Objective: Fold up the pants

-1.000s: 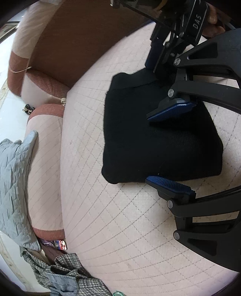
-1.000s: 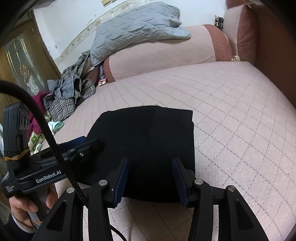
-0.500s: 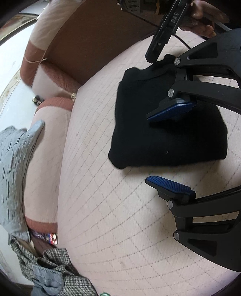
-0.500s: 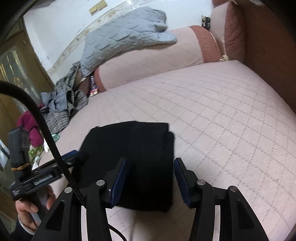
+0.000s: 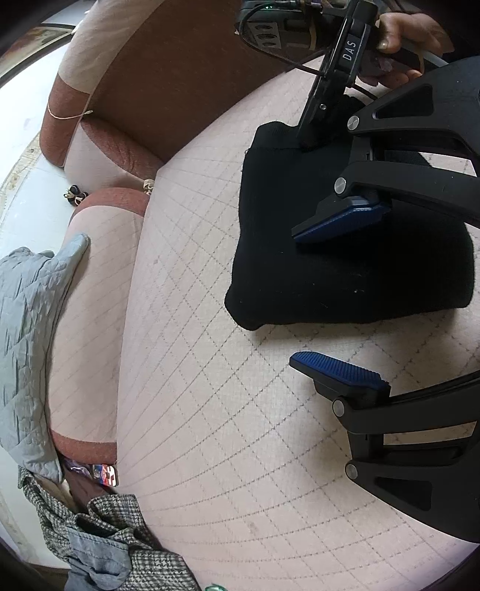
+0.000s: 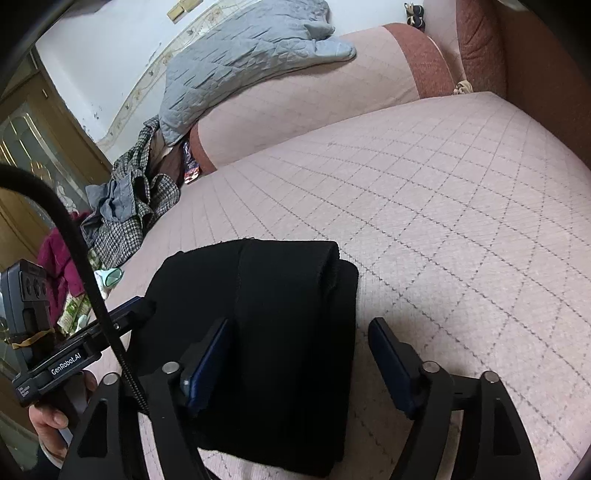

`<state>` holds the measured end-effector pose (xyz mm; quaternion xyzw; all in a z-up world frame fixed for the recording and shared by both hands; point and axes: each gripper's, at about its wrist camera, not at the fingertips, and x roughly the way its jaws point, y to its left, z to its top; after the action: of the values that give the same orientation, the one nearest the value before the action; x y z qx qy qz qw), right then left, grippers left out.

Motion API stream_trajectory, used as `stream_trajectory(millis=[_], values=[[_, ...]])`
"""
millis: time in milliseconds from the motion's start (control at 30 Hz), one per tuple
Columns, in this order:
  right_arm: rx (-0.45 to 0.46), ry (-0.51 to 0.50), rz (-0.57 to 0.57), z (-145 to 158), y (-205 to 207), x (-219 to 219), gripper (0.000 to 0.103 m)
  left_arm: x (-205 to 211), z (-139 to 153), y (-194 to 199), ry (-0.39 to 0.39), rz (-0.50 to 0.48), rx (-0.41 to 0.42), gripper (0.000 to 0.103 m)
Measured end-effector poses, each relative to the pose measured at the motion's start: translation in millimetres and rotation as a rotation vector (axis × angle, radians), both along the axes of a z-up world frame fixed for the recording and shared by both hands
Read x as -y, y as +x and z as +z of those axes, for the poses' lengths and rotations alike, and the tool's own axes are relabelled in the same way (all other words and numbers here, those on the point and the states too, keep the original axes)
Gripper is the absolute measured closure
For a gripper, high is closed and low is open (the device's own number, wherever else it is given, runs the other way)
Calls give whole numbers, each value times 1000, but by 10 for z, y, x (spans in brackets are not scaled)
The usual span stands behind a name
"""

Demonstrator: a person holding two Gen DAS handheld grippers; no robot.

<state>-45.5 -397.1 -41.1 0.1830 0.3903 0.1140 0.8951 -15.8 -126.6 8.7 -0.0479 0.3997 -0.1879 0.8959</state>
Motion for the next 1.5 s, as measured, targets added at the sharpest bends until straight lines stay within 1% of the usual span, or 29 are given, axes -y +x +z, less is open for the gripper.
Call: stream_trajectory(millis=[133, 333, 500, 667, 767, 867, 900, 1067, 1167, 1300, 1367, 1433, 1467, 1500], values=[[-13, 34, -5, -71, 28, 9, 23, 16, -32, 34, 1, -8, -7, 41], [4, 6, 11, -79, 47, -93, 21, 64, -81, 77, -2, -17, -18, 41], [7, 17, -1, -91, 52, -117, 20, 97, -107, 104, -12, -30, -21, 40], [8, 15, 0, -92, 55, -132, 19, 136, -126, 126, -12, -40, -22, 40], [19, -5, 1, -68, 57, -144, 20, 150, -130, 126, -12, -45, -21, 40], [38, -43, 7, -34, 61, -183, 32, 157, -151, 130, -27, -52, -30, 40], [45, -50, 8, -24, 61, -181, 38, 159, -160, 133, -29, -51, -29, 40], [63, -68, 29, 43, 34, -203, 51, 125, -172, 162, -61, -58, -54, 40], [90, -119, 56, 127, -14, -262, 54, 53, -142, 166, -90, -51, -69, 40], [118, -226, 69, 172, -61, -372, 57, 19, -105, 154, -80, -35, -52, 40], [116, -258, 64, 150, -60, -403, 57, 21, -105, 156, -72, -36, -57, 40], [108, -244, 63, 121, -42, -370, 57, 16, -126, 168, -74, -35, -71, 40], [102, -215, 58, 109, -39, -327, 56, 12, -135, 172, -80, -35, -77, 40], [96, -183, 50, 97, -36, -285, 54, 10, -141, 177, -82, -34, -82, 38]])
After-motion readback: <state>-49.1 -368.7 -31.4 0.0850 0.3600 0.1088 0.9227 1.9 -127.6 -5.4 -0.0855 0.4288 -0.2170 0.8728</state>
